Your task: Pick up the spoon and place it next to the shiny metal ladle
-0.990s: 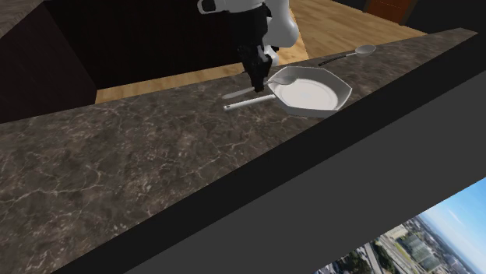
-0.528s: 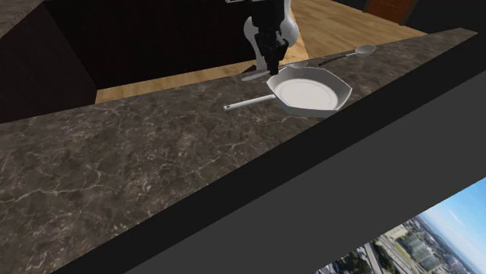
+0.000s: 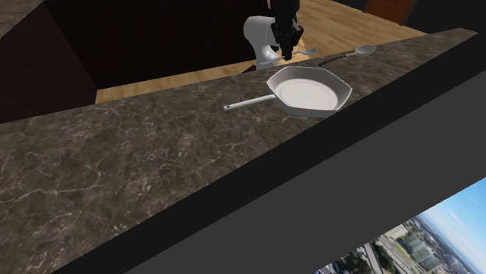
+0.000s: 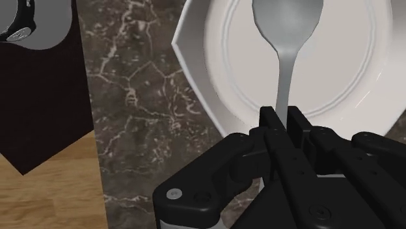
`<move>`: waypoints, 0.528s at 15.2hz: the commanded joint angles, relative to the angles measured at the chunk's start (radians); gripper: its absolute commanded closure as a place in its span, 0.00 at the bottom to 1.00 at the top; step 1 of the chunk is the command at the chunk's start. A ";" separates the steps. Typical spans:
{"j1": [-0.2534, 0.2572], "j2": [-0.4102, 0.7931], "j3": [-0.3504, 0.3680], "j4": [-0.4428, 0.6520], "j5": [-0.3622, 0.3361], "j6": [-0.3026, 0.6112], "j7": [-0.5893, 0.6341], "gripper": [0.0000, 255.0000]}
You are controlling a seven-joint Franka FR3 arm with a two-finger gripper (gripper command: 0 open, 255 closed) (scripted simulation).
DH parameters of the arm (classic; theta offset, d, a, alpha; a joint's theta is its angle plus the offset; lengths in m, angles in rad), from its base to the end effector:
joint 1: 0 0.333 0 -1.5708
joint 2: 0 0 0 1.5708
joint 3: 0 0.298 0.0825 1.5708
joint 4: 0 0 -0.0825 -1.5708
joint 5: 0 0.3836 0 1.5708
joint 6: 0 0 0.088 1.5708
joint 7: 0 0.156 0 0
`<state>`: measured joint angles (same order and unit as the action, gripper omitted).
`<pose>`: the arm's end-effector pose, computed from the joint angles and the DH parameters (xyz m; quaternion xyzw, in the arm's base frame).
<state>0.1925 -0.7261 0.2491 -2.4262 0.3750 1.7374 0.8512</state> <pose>0.2987 0.2021 0.4840 -0.9603 0.2590 0.0488 0.0915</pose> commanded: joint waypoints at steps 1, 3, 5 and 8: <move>0.016 -0.086 -0.005 -0.047 0.011 -0.038 0.012 1.00; 0.035 -0.171 -0.005 -0.092 0.023 -0.076 0.030 1.00; 0.056 -0.257 -0.004 -0.132 0.034 -0.118 0.051 1.00; 0.089 -0.387 -0.002 -0.183 0.052 -0.190 0.091 1.00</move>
<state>0.2679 -1.0595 0.2462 -2.5821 0.4191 1.5732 0.9279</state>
